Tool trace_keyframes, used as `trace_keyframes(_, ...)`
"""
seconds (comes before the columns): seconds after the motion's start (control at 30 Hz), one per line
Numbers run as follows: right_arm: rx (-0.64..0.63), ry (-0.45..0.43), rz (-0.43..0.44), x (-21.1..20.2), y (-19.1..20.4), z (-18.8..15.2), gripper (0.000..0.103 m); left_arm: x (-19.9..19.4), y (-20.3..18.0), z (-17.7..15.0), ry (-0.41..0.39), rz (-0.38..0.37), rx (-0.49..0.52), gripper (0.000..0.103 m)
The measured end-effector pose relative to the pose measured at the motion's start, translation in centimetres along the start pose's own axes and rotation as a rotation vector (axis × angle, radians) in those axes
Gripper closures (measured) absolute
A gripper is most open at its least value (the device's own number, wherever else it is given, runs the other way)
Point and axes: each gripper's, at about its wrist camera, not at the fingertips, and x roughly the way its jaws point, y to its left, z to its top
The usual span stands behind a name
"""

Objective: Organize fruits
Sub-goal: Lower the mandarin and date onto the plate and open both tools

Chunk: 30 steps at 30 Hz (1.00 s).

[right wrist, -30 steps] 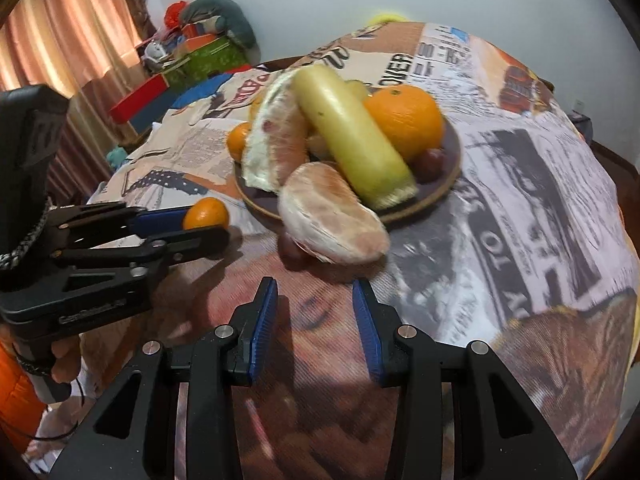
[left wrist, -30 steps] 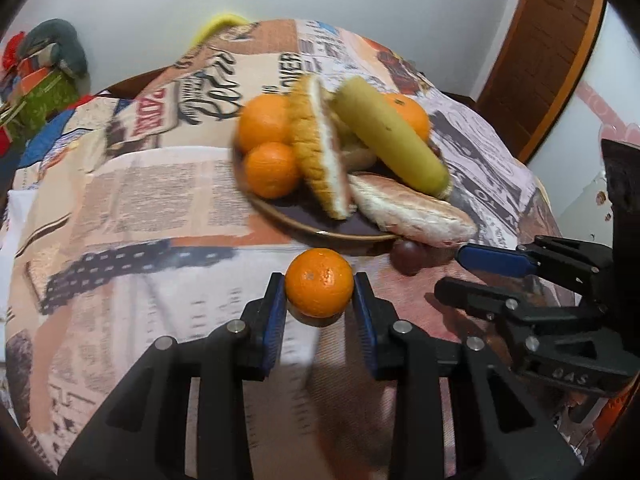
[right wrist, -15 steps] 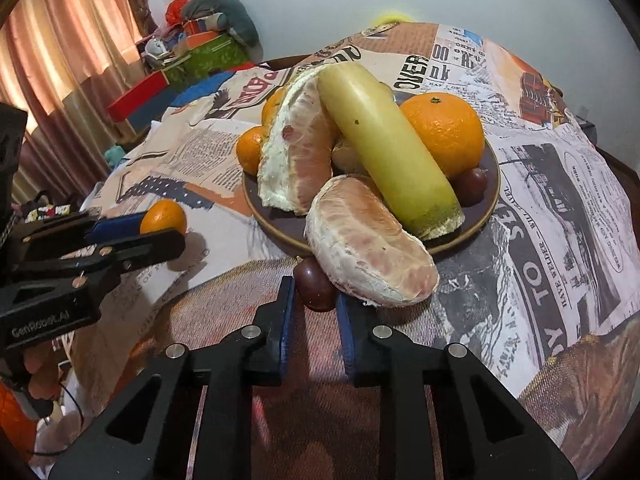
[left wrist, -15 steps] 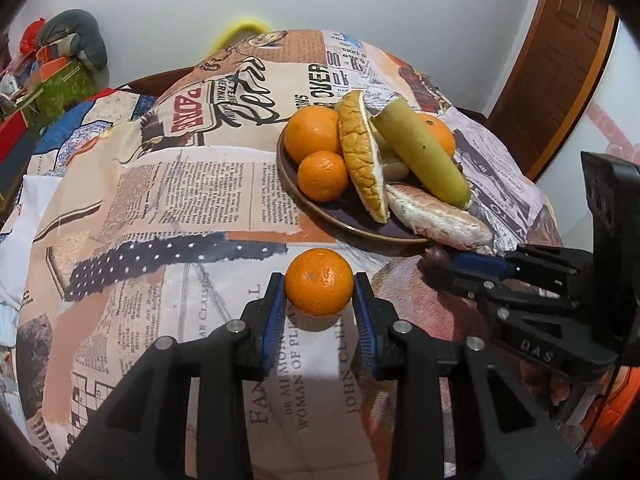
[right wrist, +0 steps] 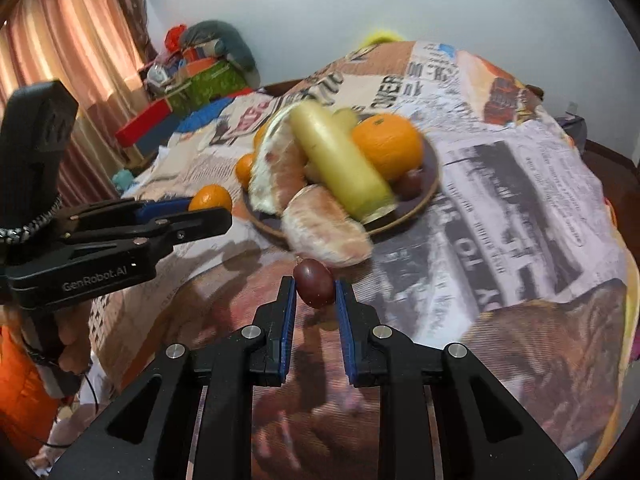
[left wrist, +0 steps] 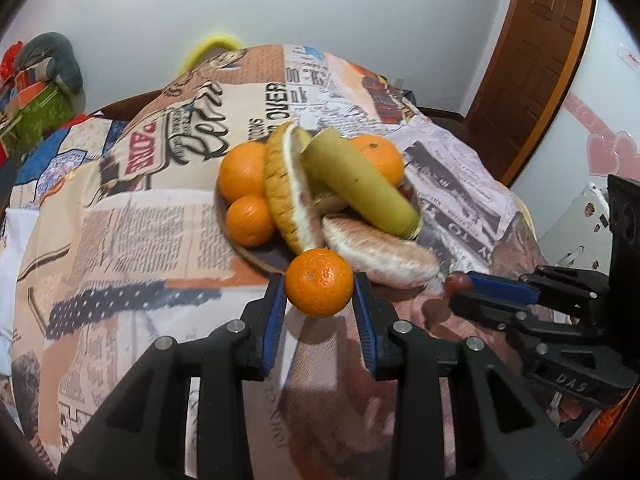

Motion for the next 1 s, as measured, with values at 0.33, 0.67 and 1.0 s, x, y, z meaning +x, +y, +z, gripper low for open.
trace_keyframes(0.33, 0.012, -0.077, -0.052, -0.4, -1.9, 2.2, 0.085, 2.2, -1.1, 2.7, -0.002, -0.012, 0.021, 0.070)
trace_keyframes(0.67, 0.009, -0.075, -0.083, 1.7, -4.0, 4.2, 0.085, 4.7, -1.5, 4.3, 0.006, -0.009, 0.047, 0.070)
trace_keyframes(1.0, -0.021, -0.047, -0.079, 3.7, -3.7, 4.9, 0.084, 5.1, -2.0, 4.1, -0.004, 0.016, 0.086, 0.069)
